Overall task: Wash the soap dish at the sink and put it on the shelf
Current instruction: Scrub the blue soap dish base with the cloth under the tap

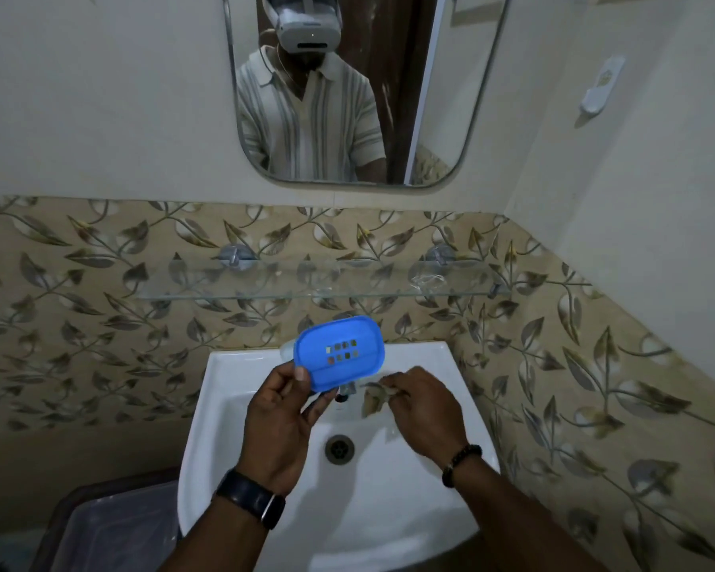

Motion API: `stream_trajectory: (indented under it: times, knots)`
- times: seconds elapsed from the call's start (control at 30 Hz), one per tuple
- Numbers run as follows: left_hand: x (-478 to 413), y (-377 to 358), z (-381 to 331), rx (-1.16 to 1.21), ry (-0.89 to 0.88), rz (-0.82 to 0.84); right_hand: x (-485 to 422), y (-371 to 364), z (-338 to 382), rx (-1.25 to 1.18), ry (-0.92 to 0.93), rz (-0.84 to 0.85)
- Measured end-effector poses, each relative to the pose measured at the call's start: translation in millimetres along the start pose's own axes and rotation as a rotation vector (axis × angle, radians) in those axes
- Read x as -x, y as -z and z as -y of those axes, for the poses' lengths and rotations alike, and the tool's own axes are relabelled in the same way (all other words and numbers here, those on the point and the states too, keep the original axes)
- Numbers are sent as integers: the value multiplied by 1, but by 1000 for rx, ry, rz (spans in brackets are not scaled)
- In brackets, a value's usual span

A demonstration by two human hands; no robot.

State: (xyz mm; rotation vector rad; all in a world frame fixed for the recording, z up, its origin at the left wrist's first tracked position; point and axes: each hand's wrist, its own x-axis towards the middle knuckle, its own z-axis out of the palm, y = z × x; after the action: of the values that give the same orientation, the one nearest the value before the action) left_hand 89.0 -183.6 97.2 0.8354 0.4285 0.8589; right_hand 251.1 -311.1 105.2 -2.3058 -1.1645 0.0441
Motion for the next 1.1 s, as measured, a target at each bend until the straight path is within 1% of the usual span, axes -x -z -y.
stream_trajectory:
  times: [0.03,0.07,0.1,0.13,0.17,0.2,0.27,0.37,0.4,0.5,0.6,0.63,0.67,0.7,0.77,0.8,0.83,0.87,0.93,1.1]
  knots:
    - [-2,-1,-3,-49,-17,30,4,-4,2,-187,-94,46]
    - [-4,-2,-6,-102,-30,60,7,-5,6,-439,-210,65]
    - [-4,-3,-8,-142,-37,88,9,-5,10,-688,-311,74]
    - [-5,-2,-8,-171,-42,111,10,-5,12,-890,-375,68]
    - [-5,0,-8,-199,-50,133,9,-2,13,-1014,-385,45]
    - [-6,4,-9,-233,-63,152,7,1,11,-1069,-359,20]
    - [-6,10,-10,-311,-79,198,5,13,6,-1072,-234,35]
    - [-8,13,-14,-495,-108,297,3,25,-1,-994,-47,171]
    - [-9,13,-15,-555,-120,332,3,26,0,-969,-10,181]
    - [-10,13,-18,-658,-147,406,4,25,5,-974,21,109]
    - [-14,14,-18,-715,-251,460,7,21,7,-981,-3,50]
    - [-15,14,-17,-722,-277,454,8,19,6,-980,-8,27]
    - [-15,13,-16,-712,-286,412,9,17,7,-978,-15,3]
    - [-14,10,-13,-668,-264,335,10,15,8,-975,-24,-21]
    - [-8,0,-7,-435,-133,114,11,9,11,-950,-28,-63]
    - [-4,-5,-4,-296,-51,44,12,5,12,-932,-28,-78]
    - [0,-9,-2,-196,12,20,13,1,13,-915,-32,-87]
    - [3,-12,0,-166,48,36,14,-4,14,-901,-41,-92]
    - [9,-16,2,-207,53,78,15,-11,14,-878,-68,-88]
    - [8,-12,2,-257,24,-4,14,-16,14,-817,-72,-62]
